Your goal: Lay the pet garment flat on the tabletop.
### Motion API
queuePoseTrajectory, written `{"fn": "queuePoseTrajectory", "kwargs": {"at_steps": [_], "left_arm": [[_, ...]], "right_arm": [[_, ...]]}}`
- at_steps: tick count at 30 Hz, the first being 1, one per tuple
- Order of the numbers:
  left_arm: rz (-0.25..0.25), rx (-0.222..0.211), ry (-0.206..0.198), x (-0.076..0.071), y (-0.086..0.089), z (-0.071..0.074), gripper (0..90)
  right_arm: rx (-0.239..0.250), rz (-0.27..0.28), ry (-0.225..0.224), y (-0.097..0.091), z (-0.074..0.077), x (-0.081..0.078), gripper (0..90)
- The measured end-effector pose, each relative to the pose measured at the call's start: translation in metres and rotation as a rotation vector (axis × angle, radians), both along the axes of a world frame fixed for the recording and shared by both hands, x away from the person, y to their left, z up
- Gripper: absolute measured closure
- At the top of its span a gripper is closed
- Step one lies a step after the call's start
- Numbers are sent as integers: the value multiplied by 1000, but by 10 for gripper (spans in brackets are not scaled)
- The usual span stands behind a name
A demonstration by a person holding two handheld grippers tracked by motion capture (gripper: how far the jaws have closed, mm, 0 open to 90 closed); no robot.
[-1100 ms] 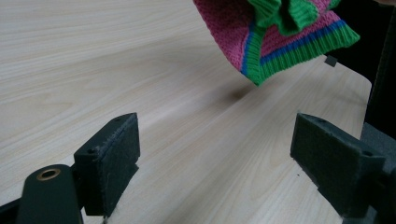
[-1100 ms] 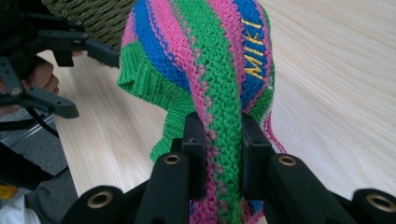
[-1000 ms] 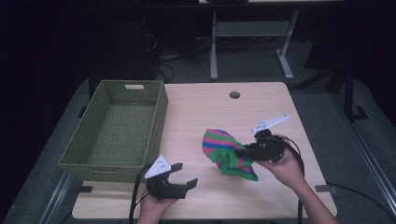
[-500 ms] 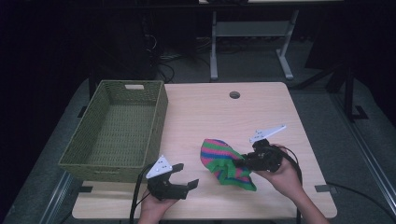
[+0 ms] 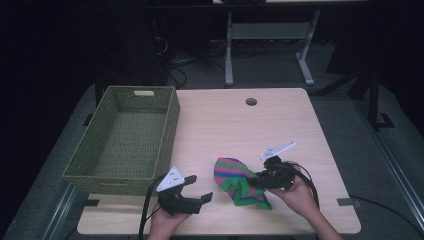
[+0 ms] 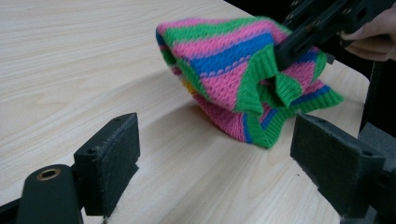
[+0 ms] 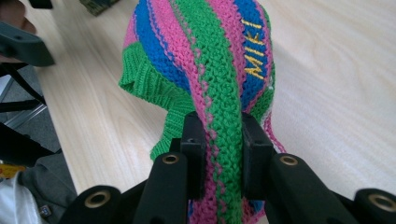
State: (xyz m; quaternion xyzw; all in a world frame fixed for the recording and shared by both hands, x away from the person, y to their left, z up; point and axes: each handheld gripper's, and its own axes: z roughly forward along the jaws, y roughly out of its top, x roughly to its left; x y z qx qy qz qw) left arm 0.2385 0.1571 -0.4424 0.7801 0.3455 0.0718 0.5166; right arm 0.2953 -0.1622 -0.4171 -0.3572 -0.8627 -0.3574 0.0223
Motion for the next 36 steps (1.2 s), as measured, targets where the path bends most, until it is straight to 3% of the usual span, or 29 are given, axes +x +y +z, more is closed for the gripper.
{"fn": "queuePoseTrajectory", "kwargs": {"at_steps": [15,24,36], "left_arm": [[-6,4,-1,0,-2,-1,155],[-6,1,0,0,-2,0,155],[-14,11,3,1,-3,-1,155]], "right_arm": [[-38,11,10,3,-16,2,697],[-61,23,4,5,-17,1,635],[-31,34,10,-4,-14,-8,524]]}}
